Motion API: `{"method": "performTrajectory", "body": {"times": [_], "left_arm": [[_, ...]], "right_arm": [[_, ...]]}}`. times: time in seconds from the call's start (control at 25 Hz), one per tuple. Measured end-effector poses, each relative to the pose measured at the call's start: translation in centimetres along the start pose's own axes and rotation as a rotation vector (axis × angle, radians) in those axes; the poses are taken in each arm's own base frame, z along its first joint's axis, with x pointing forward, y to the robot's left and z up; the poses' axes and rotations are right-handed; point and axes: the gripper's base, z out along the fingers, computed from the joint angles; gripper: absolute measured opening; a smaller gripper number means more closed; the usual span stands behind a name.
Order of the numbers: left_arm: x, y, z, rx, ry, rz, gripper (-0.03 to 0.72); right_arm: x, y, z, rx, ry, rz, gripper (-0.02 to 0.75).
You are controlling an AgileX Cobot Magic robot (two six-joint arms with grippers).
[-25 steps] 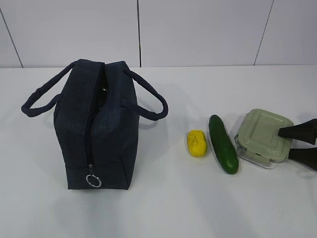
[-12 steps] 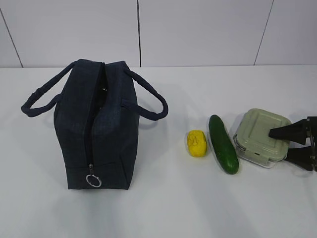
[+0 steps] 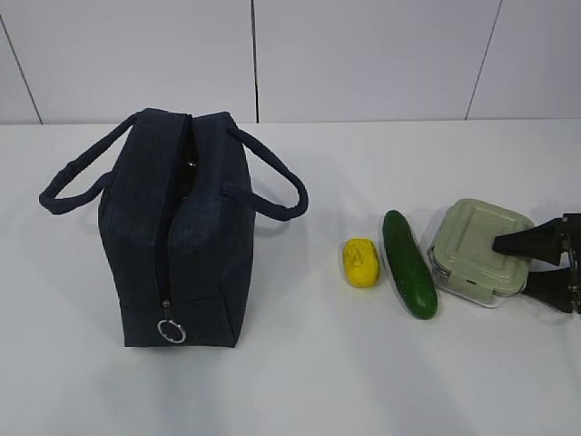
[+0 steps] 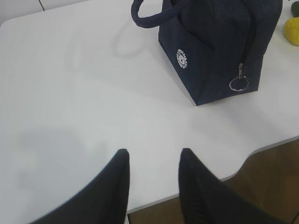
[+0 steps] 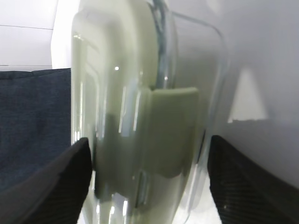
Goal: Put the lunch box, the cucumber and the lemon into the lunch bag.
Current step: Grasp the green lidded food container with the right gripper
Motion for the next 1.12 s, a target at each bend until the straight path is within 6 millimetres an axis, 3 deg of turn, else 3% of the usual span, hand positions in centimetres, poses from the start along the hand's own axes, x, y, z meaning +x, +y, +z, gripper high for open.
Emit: {"method": "performTrajectory", "body": {"times": [1.12], "left_arm": [[0.00,0.00,0.00,0.000,0.000,0.000,0.238]], "right_arm": [[0.00,-0.04,0.02,-0.001,-0.001,0.000,0.577]]}}
